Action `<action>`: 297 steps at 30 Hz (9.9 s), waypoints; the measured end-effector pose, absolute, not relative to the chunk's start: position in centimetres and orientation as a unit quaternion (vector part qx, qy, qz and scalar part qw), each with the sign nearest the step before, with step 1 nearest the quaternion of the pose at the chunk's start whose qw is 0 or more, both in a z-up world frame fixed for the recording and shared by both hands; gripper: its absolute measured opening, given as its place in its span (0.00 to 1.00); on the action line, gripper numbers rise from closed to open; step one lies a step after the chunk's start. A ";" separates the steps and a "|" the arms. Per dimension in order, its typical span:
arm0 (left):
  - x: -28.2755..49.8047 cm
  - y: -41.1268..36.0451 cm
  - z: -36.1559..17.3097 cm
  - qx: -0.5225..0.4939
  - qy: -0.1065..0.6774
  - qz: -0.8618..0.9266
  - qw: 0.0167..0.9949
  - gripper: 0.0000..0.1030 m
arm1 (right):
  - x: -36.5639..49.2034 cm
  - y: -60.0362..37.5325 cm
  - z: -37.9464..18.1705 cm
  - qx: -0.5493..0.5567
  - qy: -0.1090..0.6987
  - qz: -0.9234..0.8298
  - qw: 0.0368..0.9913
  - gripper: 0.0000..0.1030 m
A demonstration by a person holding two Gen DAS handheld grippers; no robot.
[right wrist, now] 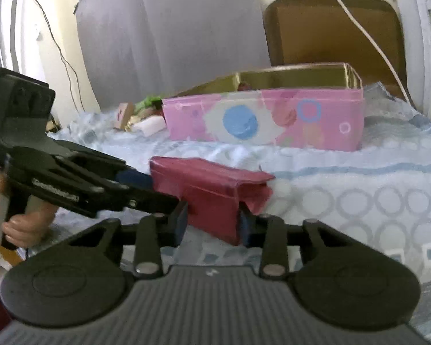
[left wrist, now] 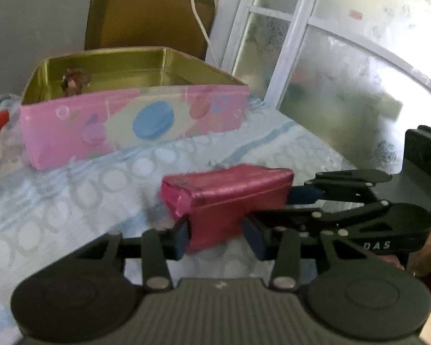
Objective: Organize rigid objects
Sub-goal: 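Carry the pink pouch into the tin and open the right tool, then move the right tool to the white charger, then grasp the white charger with the right tool and lift it, then lower the white charger into the tin and open the right tool, then grasp the cardboard cross-cutout block with the right tool, then place the cardboard block into the tin and open the right tool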
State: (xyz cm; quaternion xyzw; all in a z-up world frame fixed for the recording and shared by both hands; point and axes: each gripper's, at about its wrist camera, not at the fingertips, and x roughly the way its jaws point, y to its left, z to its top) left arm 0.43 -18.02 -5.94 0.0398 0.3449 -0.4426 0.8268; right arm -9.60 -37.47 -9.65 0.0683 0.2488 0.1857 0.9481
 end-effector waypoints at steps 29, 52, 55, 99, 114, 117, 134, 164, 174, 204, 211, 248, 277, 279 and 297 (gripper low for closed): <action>13.9 -21.2 -0.1 0.093 0.263 -0.185 0.942 0.52 | 5.8 -37.3 -3.4 0.024 0.213 -0.008 0.977 0.12; 7.6 0.1 -1.3 0.044 0.274 -0.033 0.960 0.53 | 3.2 -17.9 -3.5 -0.024 0.221 0.134 0.966 0.16; 7.7 2.1 -2.0 0.033 0.280 -0.021 0.959 0.53 | 3.9 -16.2 -4.3 -0.022 0.236 0.144 0.961 0.16; 8.9 1.6 -3.7 0.072 0.272 -0.041 0.959 0.63 | 5.2 -13.1 -9.3 -0.215 0.232 0.151 0.937 0.56; 4.9 -7.2 -3.3 0.132 0.258 -0.124 0.949 0.69 | -5.5 -18.9 -9.9 -0.192 0.219 0.134 0.947 0.54; 4.7 -8.1 -3.3 0.142 0.254 -0.126 0.948 0.71 | -6.2 -19.5 -10.0 -0.180 0.218 0.124 0.951 0.55; 4.6 -9.5 -3.8 0.157 0.262 -0.124 0.944 0.71 | -7.4 -22.1 -10.1 -0.070 0.227 0.130 0.963 0.62; 5.6 -7.9 -3.9 0.092 0.339 -0.171 0.921 0.71 | -7.5 -22.8 -10.3 -0.045 0.226 0.154 0.961 0.62; 5.1 -6.6 -4.6 -0.041 0.440 -0.288 0.850 0.60 | -6.6 -22.4 -10.6 -0.047 0.235 0.148 0.960 0.62; 16.3 -15.1 -0.9 -0.045 0.334 -0.266 0.903 0.46 | 8.9 -27.3 -6.0 -0.001 0.198 0.062 0.978 0.51; 11.3 -1.9 -0.3 -0.091 0.257 -0.205 0.940 0.47 | 4.3 -25.5 -3.4 0.012 0.141 0.089 0.986 0.51; 9.4 8.5 -6.9 -0.091 0.213 -0.175 0.957 0.49 | -1.9 -28.1 -8.0 0.338 0.306 0.138 0.879 0.27; 3.7 -13.9 -7.0 -0.038 0.379 -0.362 0.851 0.51 | -4.8 -28.3 -8.6 -0.003 0.272 0.109 0.956 0.66; 3.5 -13.9 -5.9 -0.042 0.372 -0.367 0.851 0.48 | -5.5 -28.5 -8.1 0.006 0.261 0.093 0.961 0.66; 14.3 -22.1 1.7 -0.041 0.303 -0.352 0.885 0.47 | 3.6 -33.0 -1.4 0.003 0.157 0.027 0.987 0.67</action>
